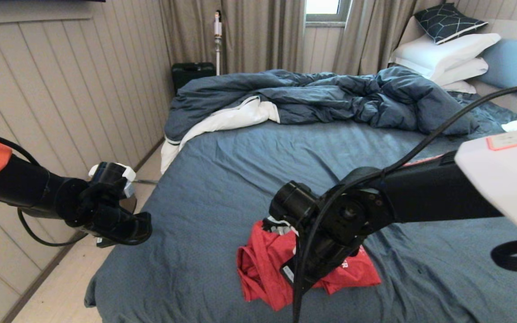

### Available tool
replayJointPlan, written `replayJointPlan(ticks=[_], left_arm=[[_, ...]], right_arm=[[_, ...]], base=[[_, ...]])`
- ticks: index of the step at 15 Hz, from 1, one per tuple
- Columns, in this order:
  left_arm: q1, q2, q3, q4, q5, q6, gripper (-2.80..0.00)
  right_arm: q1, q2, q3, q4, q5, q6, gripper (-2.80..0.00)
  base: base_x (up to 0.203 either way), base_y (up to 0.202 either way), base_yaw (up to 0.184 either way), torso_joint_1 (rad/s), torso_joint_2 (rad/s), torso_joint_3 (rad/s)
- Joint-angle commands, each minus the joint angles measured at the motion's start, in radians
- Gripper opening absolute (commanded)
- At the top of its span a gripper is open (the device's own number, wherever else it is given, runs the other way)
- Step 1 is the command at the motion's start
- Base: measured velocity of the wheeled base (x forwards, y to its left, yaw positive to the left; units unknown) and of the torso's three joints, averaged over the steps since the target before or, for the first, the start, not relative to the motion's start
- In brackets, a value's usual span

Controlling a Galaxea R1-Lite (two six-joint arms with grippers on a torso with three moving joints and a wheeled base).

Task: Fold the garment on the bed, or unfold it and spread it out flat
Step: Unford the red T-shirt

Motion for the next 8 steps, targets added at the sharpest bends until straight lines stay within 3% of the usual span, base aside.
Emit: replayJointPlan(ticks=[1, 8], left_arm=[[0.0, -0.004, -0.001, 0.001, 0.0, -0.002, -2.8], [0.002, -0.007, -0.004, 0.001, 0.0, -0.002, -2.8]], right_arm=[[0.011, 0.087, -0.028, -0.005, -0.005, 0.001, -2.8], [0.026, 0.264, -0.289, -0.005, -0.054, 0.0, -2.8]], base=[[0.0, 0.0, 0.0, 0.0, 0.0, 0.0], [0.0, 0.0, 0.0, 0.0, 0.0, 0.0]])
